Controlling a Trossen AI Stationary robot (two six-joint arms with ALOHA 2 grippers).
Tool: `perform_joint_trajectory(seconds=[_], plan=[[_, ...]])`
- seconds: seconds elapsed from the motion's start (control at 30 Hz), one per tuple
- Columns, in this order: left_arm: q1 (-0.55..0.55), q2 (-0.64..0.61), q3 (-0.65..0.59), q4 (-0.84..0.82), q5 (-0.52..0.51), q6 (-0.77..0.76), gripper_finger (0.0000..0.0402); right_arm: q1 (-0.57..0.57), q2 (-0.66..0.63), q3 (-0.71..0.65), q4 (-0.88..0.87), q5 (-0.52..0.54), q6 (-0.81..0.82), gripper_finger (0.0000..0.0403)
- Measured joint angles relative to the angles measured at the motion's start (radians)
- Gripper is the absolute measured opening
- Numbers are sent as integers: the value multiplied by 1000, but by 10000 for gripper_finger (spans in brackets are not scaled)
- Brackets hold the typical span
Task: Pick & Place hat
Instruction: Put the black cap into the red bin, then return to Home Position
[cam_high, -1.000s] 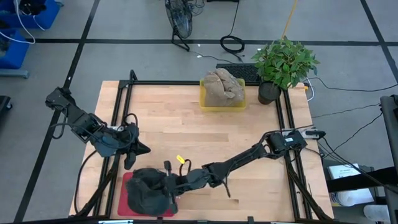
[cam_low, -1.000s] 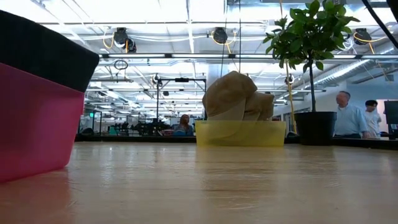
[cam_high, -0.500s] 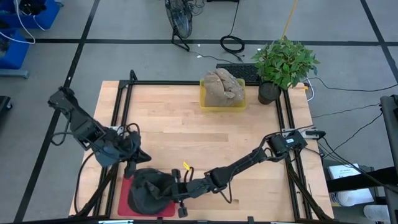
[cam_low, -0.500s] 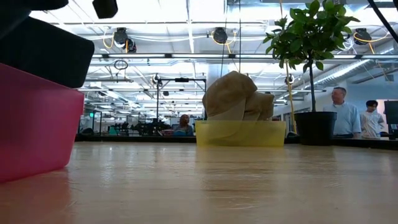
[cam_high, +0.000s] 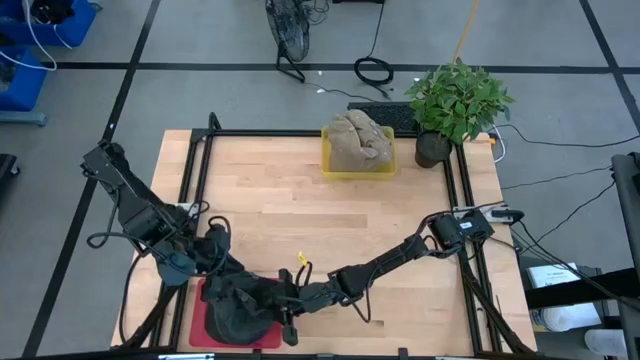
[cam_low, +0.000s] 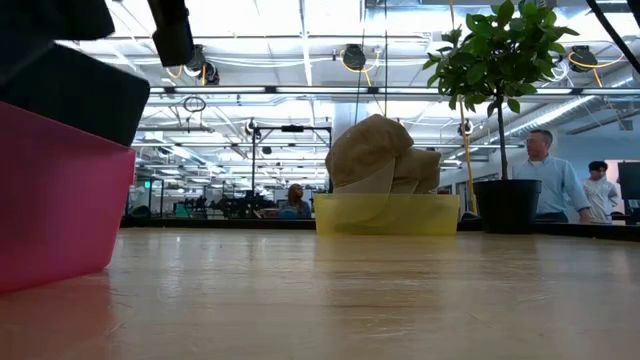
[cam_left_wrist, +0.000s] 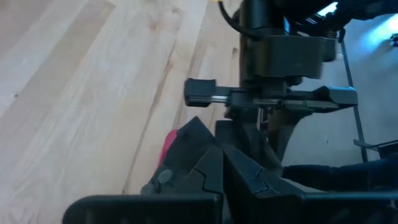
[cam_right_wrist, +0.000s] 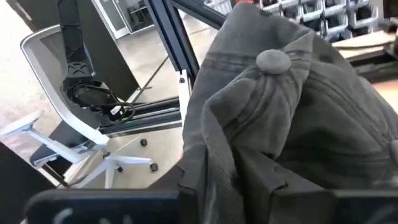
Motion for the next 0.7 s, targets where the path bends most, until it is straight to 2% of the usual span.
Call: perform_joint_trajectory(seconds=[0.13, 0.27, 0.43, 0.6, 0.7], plan=[[-8, 0, 0, 1, 0, 4, 4, -11, -23, -1, -75, -17, 12, 117], [-14, 0, 0, 0, 0, 17, 8, -33, -102, -2, -207, -54, 7, 176], [-14, 0, 0, -1, -1, 54, 4, -55, -236, -2, -469, -52, -40, 241], [-11, 0, 0, -4, -31, 95, 9, -80, -386, -1, -807, 39, -11, 261], [2, -1, 0, -4, -64, 118, 4, -84, -484, -60, -931, 84, -86, 243]])
